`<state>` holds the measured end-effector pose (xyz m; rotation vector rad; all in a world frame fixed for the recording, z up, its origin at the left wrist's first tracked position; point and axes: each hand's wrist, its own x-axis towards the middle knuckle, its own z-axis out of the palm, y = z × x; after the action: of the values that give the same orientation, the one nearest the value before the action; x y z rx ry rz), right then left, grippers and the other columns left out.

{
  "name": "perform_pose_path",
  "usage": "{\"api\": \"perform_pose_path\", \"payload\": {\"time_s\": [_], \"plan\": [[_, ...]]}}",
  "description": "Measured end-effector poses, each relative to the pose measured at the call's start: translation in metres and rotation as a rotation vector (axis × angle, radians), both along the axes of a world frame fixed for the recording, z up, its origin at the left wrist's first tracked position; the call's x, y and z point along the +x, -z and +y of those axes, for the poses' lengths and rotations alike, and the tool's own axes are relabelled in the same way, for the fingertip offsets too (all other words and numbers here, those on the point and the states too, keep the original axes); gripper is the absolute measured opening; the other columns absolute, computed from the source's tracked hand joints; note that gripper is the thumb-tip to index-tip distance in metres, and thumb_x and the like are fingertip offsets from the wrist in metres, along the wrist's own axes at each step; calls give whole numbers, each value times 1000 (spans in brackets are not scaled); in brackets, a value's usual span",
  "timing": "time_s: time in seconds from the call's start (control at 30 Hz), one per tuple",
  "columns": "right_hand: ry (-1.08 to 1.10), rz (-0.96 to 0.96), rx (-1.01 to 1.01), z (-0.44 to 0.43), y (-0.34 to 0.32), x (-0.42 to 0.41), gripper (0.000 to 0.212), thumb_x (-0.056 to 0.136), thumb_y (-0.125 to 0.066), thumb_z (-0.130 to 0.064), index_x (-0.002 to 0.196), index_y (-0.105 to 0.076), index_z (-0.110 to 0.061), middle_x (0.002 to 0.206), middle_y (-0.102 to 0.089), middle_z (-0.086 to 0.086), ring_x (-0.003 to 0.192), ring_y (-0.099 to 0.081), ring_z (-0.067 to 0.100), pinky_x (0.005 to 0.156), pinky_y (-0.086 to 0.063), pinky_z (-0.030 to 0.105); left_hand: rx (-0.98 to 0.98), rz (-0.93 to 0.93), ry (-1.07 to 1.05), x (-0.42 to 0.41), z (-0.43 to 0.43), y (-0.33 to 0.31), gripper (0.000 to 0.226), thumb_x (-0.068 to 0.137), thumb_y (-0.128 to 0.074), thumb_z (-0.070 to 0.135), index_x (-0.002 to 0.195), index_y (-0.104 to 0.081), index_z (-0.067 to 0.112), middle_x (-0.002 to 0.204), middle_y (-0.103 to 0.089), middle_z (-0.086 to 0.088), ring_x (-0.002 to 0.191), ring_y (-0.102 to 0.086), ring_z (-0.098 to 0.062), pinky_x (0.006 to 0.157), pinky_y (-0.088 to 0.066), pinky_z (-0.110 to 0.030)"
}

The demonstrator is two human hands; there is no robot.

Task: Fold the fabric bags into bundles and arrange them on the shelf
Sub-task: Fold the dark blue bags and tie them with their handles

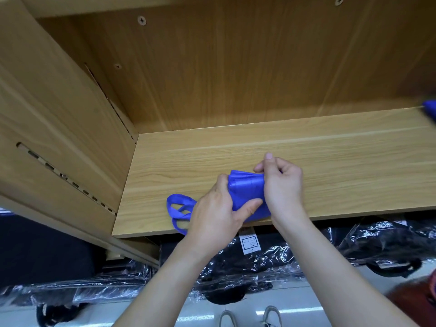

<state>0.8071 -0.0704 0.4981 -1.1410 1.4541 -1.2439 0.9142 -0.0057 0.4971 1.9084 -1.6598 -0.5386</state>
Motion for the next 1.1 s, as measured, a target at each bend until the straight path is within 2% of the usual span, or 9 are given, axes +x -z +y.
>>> {"api": "perform_pose_path", "payload": {"time_s": [0.2, 0.33, 0.5, 0.57, 0.73, 0.87, 0.97, 1.03, 1.1], "plan": [[6, 6, -221, -2, -4, -4, 32, 101, -41, -11, 101, -65, -31, 58, -55, -5, 57, -53, 10, 63, -48, 32, -91, 377, 16, -12, 4, -5, 33, 85, -69, 43, 95, -44, 26, 79, -62, 14, 73, -55, 0, 62, -39, -13], [-47, -56, -160, -5, -5, -7, 36, 100, -38, -6, 114, -64, -27, 64, -49, -9, 54, -42, 3, 62, -37, 26, -223, 289, 48, -10, 0, -9, 43, 88, -40, 65, 93, -42, 23, 65, -56, 9, 65, -52, -10, 65, -43, -29], [-355, 500, -222, 2, -22, -19, 36, 97, -39, -7, 121, -64, -18, 93, -66, -3, 88, -61, 16, 81, -45, 27, -249, 110, -20, -4, -5, -4, 50, 87, -24, 68, 94, -41, 22, 60, -51, 7, 63, -51, -25, 68, -46, -47], [-455, 780, -182, 5, -31, -22, 32, 98, -36, -20, 112, -65, -22, 104, -69, 4, 103, -60, 30, 86, -46, 37, -213, 92, -18, -5, -6, -3, 48, 86, -21, 70, 94, -41, 26, 64, -56, 7, 66, -55, -24, 71, -47, -48], [-398, 897, -141, 7, -41, -23, 65, 101, -22, -51, 50, -40, -14, 56, -47, 3, 69, -48, 34, 62, -32, 37, -134, 233, -10, -22, -5, -9, 43, 90, -20, 66, 78, -36, 28, 60, -52, 9, 64, -50, -17, 75, -45, -49], [-296, 843, -257, 0, -28, -29, 69, 103, -27, -46, 42, -29, -13, 43, -35, 0, 57, -44, 33, 57, -26, 36, 128, 379, 186, -2, -8, -19, 39, 81, -46, 66, 99, -52, 32, 82, -62, 17, 78, -57, -6, 83, -48, -40], [-213, 827, -336, -10, -26, -44, 65, 97, -26, -46, 42, -22, -12, 38, -25, -4, 45, -33, 29, 47, -18, 35, 270, 189, 342, 31, -4, -28, 48, 69, -70, 55, 111, -55, 40, 94, -65, 19, 85, -63, -5, 85, -50, -33], [-173, 838, -381, -16, -29, -54, 62, 95, -27, -44, 43, -19, -12, 38, -21, -4, 41, -27, 23, 45, -16, 28, 225, -35, 373, 49, 0, -34, 29, 73, -74, 43, 97, -62, 35, 85, -64, 18, 77, -59, -3, 75, -49, -30], [-153, 855, -418, -22, -31, -62, 61, 96, -28, -42, 45, -17, -12, 38, -19, -5, 42, -25, 25, 45, -15, 27, 176, -20, 318, 62, 2, -39, 12, 79, -77, 30, 79, -65, 31, 78, -63, 17, 69, -57, -5, 66, -46, -30]]}}
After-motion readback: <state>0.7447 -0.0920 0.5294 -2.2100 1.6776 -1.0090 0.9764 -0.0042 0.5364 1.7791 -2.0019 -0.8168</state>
